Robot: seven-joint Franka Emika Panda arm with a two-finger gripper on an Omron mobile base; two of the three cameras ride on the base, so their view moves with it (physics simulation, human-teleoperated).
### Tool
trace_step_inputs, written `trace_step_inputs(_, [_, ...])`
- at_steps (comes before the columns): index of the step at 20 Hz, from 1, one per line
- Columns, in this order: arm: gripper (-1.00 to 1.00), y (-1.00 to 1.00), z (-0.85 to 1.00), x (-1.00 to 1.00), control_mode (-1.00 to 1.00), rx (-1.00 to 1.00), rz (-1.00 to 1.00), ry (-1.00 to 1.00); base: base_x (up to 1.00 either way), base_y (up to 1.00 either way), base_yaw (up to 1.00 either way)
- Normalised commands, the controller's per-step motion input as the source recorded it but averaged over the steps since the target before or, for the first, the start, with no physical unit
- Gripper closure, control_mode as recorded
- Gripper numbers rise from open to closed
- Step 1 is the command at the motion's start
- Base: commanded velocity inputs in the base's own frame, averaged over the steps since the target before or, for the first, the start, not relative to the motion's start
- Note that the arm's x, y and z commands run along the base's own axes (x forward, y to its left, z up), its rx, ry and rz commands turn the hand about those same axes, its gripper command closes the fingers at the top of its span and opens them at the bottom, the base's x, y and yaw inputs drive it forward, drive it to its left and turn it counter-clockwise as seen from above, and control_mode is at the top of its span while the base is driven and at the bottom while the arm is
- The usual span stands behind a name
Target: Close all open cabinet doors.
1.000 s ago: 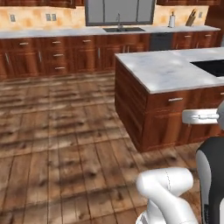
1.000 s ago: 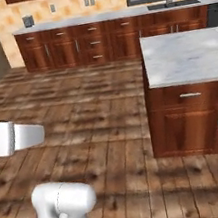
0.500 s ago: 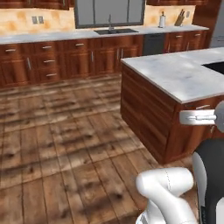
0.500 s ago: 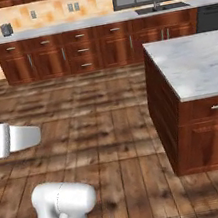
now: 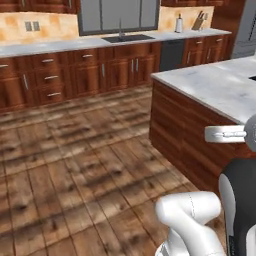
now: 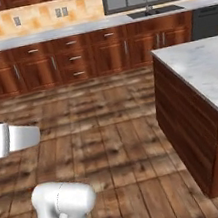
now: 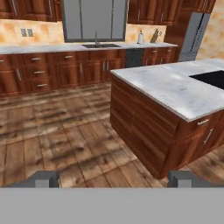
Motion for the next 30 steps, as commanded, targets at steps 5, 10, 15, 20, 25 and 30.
trace_step_inputs(5, [-1.0, 0.0, 0.0, 0.0, 1.0, 0.0, 0.0, 0.0, 1.0, 1.0, -0.22])
trace_step_inputs(10, [-1.0, 0.0, 0.0, 0.0, 1.0, 0.0, 0.0, 0.0, 1.0, 1.0, -0.16])
trace_step_inputs(15, [-1.0, 0.0, 0.0, 0.0, 1.0, 0.0, 0.0, 0.0, 1.0, 0.83, -0.05])
trace_step_inputs(20, [-1.0, 0.0, 0.0, 0.0, 1.0, 0.0, 0.0, 0.0, 1.0, 0.63, 0.08])
trace_step_inputs(25, [-1.0, 0.0, 0.0, 0.0, 1.0, 0.0, 0.0, 0.0, 1.0, 0.21, 0.31])
trace_step_inputs(30, [-1.0, 0.0, 0.0, 0.0, 1.0, 0.0, 0.0, 0.0, 1.0, 0.0, 0.46])
